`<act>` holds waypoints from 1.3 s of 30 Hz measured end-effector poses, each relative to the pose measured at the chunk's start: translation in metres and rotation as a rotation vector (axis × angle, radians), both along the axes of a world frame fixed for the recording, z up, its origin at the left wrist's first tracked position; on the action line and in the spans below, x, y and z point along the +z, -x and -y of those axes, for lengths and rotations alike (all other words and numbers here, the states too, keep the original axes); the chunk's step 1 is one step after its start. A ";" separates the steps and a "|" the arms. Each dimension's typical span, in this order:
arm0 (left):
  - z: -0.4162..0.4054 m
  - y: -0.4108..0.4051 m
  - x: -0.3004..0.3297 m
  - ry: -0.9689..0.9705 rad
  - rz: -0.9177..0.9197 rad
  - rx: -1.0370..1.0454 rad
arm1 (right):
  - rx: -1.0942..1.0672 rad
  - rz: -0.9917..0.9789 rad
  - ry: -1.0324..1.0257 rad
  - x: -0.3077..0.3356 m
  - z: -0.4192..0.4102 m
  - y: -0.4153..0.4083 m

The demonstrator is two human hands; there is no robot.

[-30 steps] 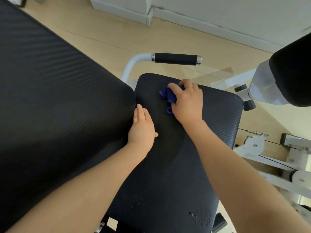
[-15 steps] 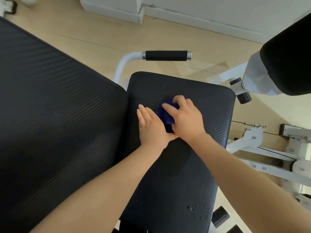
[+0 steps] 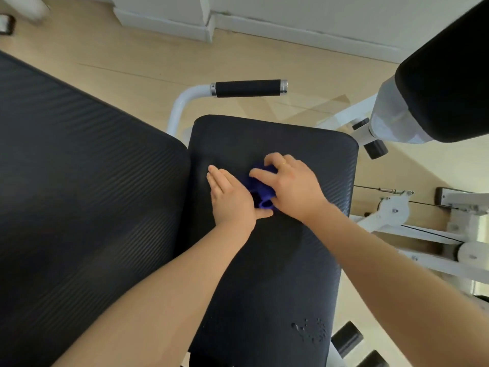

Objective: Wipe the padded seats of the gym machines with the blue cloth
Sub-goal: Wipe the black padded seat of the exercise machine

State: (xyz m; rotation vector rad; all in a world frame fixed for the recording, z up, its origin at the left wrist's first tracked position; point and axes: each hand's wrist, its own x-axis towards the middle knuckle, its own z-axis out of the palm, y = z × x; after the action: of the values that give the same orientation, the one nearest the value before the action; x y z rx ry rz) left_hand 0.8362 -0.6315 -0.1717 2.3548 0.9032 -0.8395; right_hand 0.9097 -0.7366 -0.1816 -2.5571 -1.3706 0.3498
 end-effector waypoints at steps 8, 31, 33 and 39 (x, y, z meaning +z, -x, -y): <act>0.000 -0.010 0.001 -0.034 -0.111 -0.056 | -0.497 0.063 0.013 -0.003 -0.009 -0.010; 0.002 -0.017 -0.001 -0.063 -0.198 -0.095 | -0.418 0.278 0.085 -0.001 0.040 -0.030; 0.002 -0.014 -0.001 -0.074 -0.167 -0.097 | -0.565 0.237 0.044 -0.003 0.034 -0.028; 0.004 -0.001 0.008 -0.081 -0.013 -0.054 | -0.223 0.076 -0.003 -0.002 0.067 0.032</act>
State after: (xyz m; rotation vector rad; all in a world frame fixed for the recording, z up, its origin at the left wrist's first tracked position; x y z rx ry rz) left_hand 0.8369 -0.6360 -0.1638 2.4558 0.8987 -0.8557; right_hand 0.8777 -0.8038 -0.1840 -2.7110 -1.0914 0.2139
